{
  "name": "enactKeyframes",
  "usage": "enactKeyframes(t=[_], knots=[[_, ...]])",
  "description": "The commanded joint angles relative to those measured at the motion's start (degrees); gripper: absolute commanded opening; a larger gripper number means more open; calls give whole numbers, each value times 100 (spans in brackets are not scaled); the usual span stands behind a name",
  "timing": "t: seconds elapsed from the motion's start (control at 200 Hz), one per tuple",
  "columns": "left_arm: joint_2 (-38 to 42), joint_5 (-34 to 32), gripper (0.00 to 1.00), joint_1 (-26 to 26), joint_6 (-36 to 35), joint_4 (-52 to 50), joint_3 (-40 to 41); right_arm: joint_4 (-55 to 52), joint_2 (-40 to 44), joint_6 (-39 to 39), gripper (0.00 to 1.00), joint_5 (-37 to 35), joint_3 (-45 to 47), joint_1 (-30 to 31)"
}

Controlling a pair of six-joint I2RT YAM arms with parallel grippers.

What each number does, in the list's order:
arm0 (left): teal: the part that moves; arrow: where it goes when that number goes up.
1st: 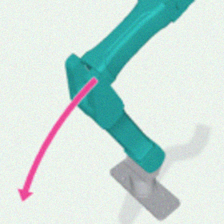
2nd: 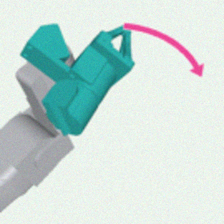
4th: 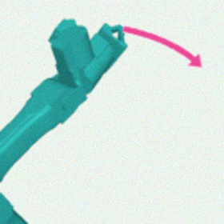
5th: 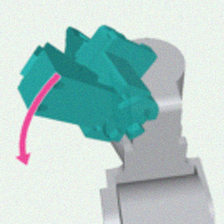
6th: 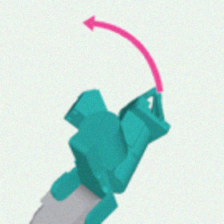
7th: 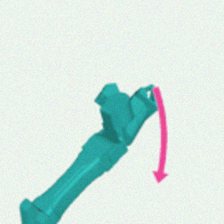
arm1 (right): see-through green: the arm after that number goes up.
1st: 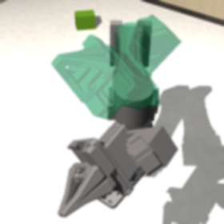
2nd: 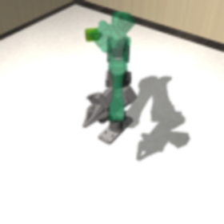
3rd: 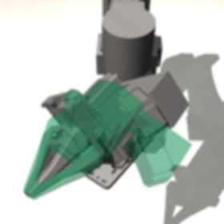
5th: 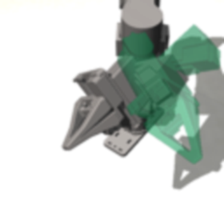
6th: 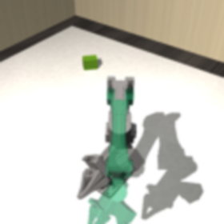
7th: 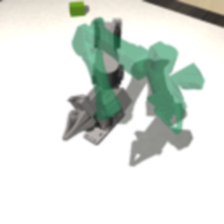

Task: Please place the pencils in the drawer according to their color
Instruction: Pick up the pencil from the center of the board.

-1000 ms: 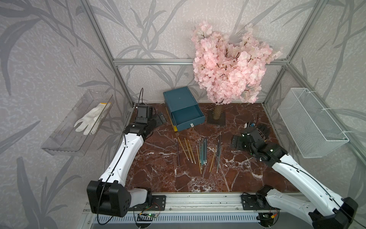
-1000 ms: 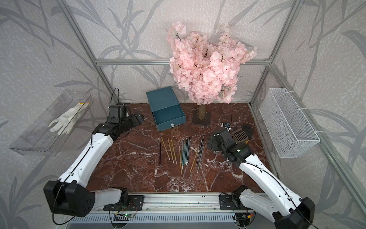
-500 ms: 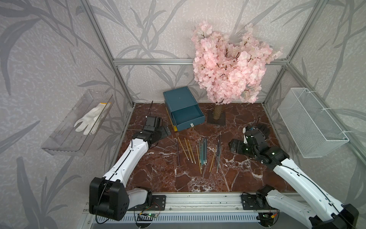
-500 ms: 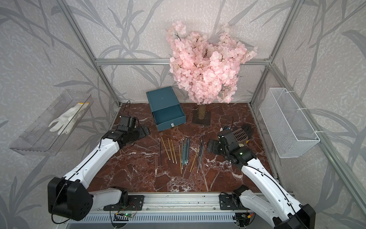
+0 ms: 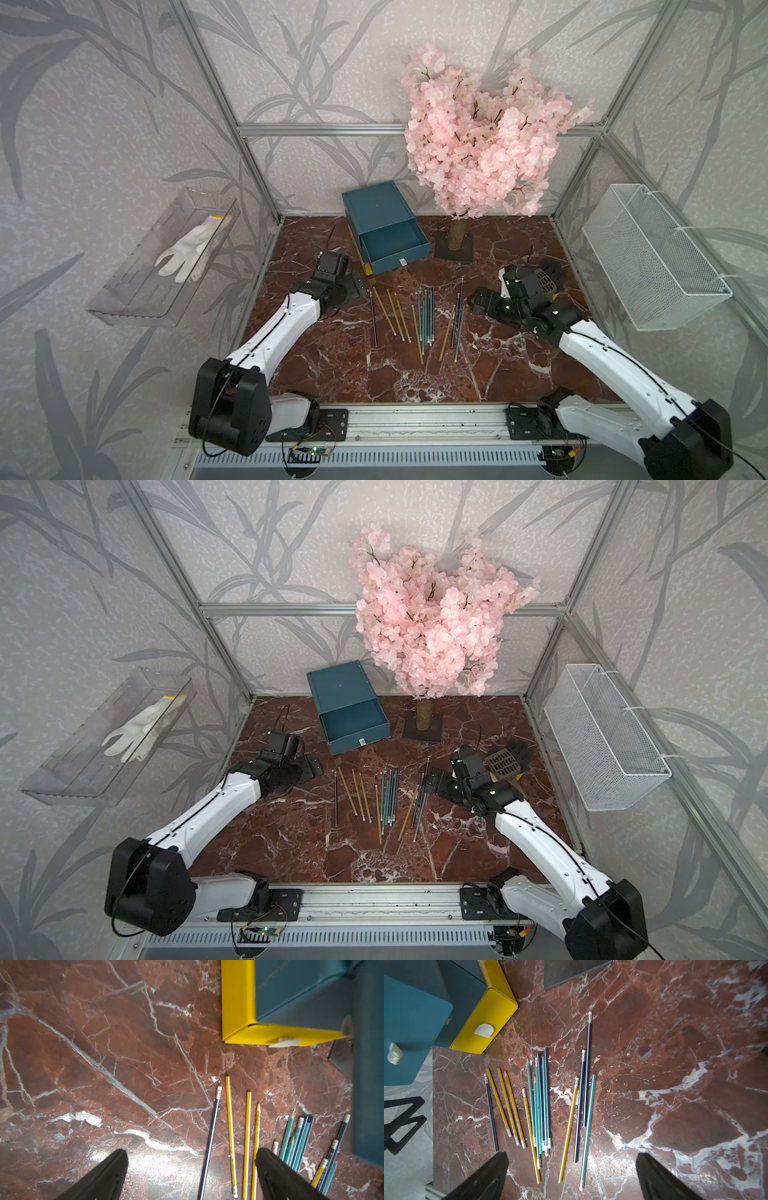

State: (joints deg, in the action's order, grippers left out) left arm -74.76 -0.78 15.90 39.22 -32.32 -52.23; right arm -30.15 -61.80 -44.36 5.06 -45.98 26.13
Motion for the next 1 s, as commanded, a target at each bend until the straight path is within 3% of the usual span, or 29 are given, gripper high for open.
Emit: enactKeyframes(t=[0.0,0.655,0.995], knots=[[-140,-151,100,177,93,-20,183,206,-173,-73,99,164,58,-28],[-544,-654,100,1227,125,-196,590,696,-678,-574,98,1437,316,32],[-792,-599,96,1435,165,-130,711,476,-719,-525,95,1445,78,234]])
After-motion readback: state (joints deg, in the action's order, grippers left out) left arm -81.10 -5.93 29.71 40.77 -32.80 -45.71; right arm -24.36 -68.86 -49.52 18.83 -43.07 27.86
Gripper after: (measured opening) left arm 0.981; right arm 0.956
